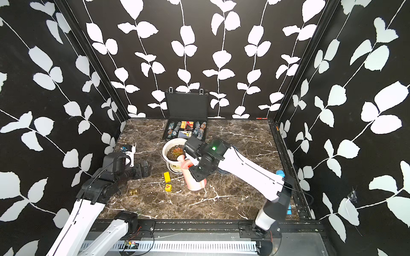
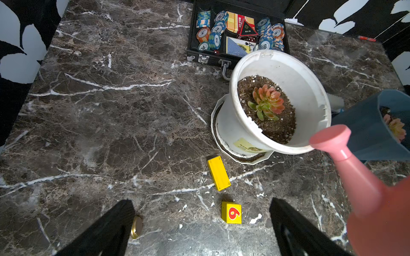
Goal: Water the succulent around the soil edge
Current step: Water the soil of the potted plant with water.
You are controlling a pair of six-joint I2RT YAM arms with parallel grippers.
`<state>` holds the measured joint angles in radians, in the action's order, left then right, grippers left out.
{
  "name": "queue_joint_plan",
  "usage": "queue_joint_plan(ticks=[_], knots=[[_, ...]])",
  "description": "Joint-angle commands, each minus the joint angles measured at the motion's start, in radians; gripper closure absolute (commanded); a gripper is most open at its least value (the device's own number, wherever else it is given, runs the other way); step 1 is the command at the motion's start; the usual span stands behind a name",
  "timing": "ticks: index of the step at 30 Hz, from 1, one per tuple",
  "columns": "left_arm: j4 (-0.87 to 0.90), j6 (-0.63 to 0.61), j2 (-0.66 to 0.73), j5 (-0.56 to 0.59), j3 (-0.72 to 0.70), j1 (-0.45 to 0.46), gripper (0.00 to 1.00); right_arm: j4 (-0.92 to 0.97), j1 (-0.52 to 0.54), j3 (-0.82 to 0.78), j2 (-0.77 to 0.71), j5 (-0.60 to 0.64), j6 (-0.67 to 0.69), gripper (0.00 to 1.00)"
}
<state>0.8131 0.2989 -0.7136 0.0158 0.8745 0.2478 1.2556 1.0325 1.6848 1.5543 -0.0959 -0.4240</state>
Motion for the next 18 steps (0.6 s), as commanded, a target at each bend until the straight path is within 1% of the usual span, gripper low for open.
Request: queue_joint_plan(ticks=[1, 11, 18], knots=[[-0.002, 0.000, -0.001, -0.012, -0.001, -0.005, 0.01, -0.205, 0.009, -0.105, -0.122, 0.064, 0.018, 1.00], [-0.019, -0.020, 0.006, -0.049, -0.008, -0.005, 0.01, -0.303, 0.009, -0.329, -0.290, 0.167, 0.059, 1.00], [-0.051, -0.047, 0.036, -0.127, -0.027, -0.005, 0.01, -0.481, 0.010, -0.571, -0.478, 0.277, 0.130, 1.00]])
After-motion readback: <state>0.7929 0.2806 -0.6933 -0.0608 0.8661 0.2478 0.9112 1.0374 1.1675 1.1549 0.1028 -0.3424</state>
